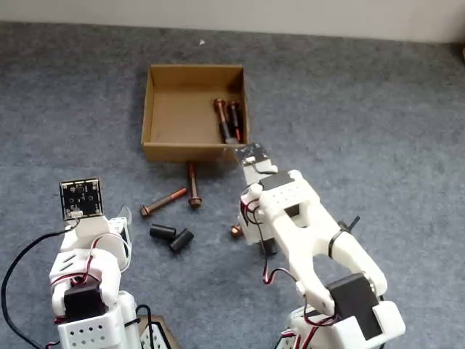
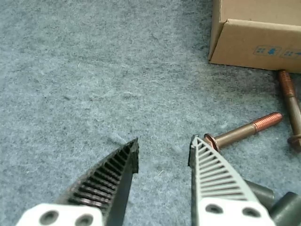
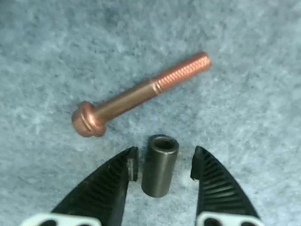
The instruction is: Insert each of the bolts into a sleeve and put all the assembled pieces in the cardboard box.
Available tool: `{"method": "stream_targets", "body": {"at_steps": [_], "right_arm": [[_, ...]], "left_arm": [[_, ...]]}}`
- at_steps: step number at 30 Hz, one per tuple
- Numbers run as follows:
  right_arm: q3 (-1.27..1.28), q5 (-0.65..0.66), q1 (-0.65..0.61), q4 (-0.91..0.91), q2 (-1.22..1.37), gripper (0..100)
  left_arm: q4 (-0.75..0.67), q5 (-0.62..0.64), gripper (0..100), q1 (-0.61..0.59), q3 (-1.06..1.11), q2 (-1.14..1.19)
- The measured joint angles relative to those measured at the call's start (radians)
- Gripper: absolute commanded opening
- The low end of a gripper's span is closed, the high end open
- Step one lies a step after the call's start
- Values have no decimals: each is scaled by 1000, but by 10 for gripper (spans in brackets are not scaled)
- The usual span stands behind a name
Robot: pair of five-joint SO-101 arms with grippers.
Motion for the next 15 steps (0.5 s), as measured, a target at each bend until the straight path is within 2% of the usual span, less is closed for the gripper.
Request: {"method": "stream_targets", "body": {"at_steps": [4, 11, 15], "right_arm": [[0, -26, 2, 0, 0, 167], [46, -32, 2, -3, 0, 19], [48, -32, 6, -5, 0, 5]], "left_arm": [[0, 0, 196, 0, 0, 0], [0, 0, 196, 0, 0, 0], [0, 0, 196, 0, 0, 0]]}}
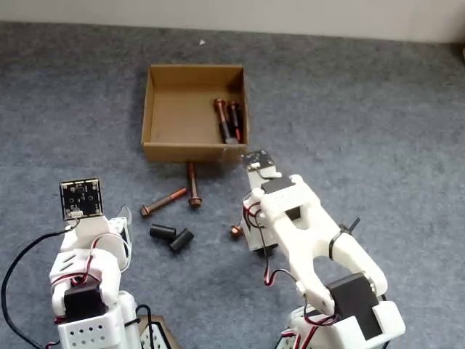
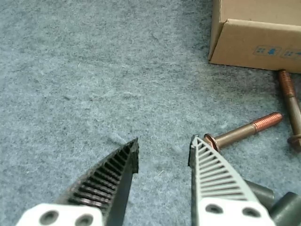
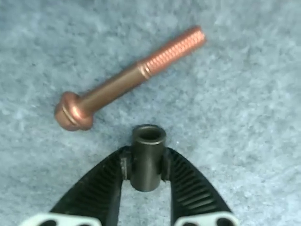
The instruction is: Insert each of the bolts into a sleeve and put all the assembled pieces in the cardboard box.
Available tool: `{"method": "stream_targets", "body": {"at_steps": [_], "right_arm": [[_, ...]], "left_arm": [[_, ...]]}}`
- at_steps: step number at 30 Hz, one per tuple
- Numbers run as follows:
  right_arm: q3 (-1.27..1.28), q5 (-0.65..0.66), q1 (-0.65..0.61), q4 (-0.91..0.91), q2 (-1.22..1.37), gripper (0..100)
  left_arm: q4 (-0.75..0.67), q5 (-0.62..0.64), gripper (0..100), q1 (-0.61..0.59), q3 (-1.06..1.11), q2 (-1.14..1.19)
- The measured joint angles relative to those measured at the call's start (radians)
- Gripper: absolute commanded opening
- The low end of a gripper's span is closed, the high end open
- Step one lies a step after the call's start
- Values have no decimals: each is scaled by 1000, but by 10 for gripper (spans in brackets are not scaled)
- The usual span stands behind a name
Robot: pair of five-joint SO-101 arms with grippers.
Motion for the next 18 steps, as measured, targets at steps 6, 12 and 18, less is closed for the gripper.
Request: {"method": "stream_targets", "body": {"at_steps": [6, 12, 18], "right_arm": [[2, 0, 5, 89, -52, 5], [-3, -20, 66, 94, -324, 5], [180, -183, 161, -153, -511, 5]], "left_arm": [[0, 0, 198, 0, 0, 0], [0, 0, 200, 0, 0, 0], [0, 0, 200, 0, 0, 0]]}}
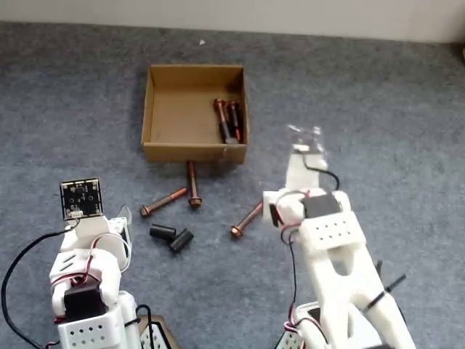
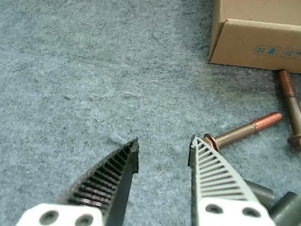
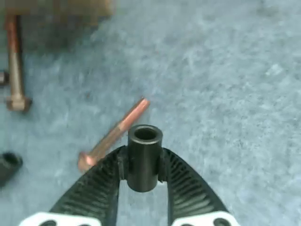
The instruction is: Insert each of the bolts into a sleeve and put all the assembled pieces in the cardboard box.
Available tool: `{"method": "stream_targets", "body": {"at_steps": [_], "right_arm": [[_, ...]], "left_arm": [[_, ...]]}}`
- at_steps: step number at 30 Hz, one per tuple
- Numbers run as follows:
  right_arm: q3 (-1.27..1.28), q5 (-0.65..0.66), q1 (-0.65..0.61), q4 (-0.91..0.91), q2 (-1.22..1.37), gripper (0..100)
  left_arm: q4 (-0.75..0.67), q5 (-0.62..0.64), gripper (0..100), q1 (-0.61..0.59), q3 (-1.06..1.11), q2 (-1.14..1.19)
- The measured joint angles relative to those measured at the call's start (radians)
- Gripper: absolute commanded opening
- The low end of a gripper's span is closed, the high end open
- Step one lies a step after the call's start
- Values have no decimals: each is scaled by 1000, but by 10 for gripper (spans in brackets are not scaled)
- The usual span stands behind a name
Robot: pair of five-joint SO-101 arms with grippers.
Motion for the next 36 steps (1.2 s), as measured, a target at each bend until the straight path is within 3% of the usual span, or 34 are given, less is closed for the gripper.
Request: {"method": "stream_targets", "body": {"at_steps": [6, 14, 23, 28, 36], "right_arm": [[196, -106, 78, -239, -61, 5], [230, -239, 252, -390, -64, 5], [230, -327, 431, -483, -64, 5], [230, -334, 446, -491, -64, 5], [230, -334, 453, -491, -64, 5]], "left_arm": [[29, -89, 199, 54, -61, 0], [147, -144, 199, 186, -273, 64], [149, -146, 200, 359, -609, 617], [149, -146, 217, 483, -726, 902], [126, -180, 255, 470, -873, 1257]]}}
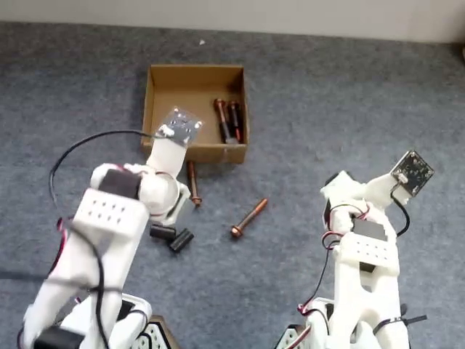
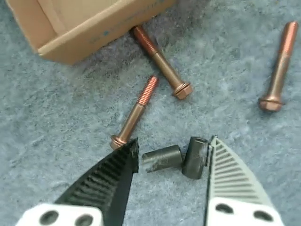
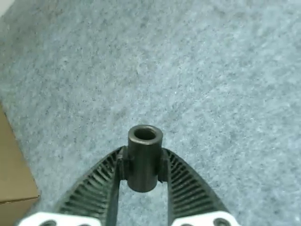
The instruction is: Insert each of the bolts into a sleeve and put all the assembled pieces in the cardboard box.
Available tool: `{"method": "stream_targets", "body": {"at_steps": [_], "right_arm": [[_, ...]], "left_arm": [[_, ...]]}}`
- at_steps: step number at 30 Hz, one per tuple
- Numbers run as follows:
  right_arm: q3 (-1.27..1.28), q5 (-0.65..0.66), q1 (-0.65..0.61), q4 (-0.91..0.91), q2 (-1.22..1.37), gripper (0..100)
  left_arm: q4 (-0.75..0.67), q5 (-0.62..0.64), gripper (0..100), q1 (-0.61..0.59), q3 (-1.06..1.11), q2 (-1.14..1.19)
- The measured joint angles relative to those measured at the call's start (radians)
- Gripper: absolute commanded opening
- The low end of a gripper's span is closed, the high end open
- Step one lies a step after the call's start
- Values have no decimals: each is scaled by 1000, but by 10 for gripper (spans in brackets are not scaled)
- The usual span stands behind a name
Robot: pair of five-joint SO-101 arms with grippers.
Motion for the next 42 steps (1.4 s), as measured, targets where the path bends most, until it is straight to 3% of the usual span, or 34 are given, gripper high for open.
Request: {"method": "stream_targets", "body": {"at_steps": [4, 9, 14, 17, 23, 27, 34, 42], "right_arm": [[0, 0, 0, 0, 0, 5], [0, 0, 2, 0, 0, 5], [2, 0, 3, 0, 0, 5], [5, 0, -2, 0, 0, 5], [20, 0, -2, 0, 0, 5], [20, 0, -5, 0, 0, 5], [20, 0, -5, 0, 0, 5], [20, 0, -5, 0, 0, 5]], "left_arm": [[-18, -34, 231, -3, -51, 164], [-109, 75, 227, -6, -127, 324], [-186, 89, 214, -8, -216, 456], [-193, -87, 179, -14, -285, 520], [-195, -646, 172, -11, -384, 617], [-195, -888, 173, -25, -400, 644], [-195, -1071, 205, -23, -402, 712], [-195, -1102, 204, -9, -402, 758]]}}
